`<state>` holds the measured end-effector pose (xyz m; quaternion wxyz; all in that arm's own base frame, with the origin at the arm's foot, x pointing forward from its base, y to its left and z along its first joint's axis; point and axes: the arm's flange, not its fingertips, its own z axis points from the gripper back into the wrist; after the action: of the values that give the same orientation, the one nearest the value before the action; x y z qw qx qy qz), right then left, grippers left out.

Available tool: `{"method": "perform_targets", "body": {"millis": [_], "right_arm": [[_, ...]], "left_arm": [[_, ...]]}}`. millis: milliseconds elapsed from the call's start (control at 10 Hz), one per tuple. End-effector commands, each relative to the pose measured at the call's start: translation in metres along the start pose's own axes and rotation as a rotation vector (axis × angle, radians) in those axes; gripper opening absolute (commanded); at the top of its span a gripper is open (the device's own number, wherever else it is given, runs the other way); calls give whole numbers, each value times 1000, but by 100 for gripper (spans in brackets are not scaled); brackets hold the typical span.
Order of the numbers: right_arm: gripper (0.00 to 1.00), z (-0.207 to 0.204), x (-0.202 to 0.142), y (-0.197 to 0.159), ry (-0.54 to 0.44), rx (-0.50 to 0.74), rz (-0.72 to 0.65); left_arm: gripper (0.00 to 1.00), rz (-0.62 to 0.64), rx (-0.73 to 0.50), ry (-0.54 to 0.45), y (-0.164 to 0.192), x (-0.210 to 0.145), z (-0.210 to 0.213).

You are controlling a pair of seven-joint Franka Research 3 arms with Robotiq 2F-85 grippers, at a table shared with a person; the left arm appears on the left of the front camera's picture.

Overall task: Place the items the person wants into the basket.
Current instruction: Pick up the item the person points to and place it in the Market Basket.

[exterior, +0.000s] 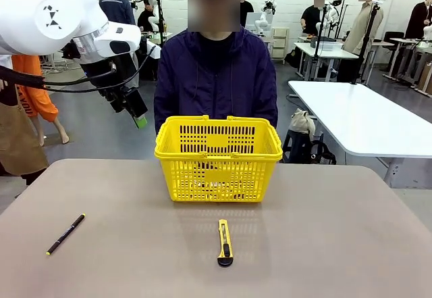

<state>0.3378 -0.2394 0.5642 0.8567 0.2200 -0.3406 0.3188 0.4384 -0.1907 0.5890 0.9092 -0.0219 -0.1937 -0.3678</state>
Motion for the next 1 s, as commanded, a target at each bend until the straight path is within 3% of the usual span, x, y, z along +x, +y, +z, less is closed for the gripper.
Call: {"method": "perform_targets", "body": {"millis": [0, 100, 400, 700, 900], "right_arm": [[100, -1, -1, -1, -31, 7, 12], [100, -1, -1, -1, -31, 7, 12], [100, -1, -1, -1, -31, 7, 12], [100, -1, -1, -1, -31, 7, 12], [100, -1, -1, -1, -31, 7, 12]], "left_arm": [[100, -110, -161, -58, 27, -20, 15], [100, -169, -263, -122, 49, -48, 34], [100, -157, -408, -303, 105, -147, 77], [100, -151, -344, -405, 140, -222, 101], [100, -158, -307, -404, 153, -248, 106]]}}
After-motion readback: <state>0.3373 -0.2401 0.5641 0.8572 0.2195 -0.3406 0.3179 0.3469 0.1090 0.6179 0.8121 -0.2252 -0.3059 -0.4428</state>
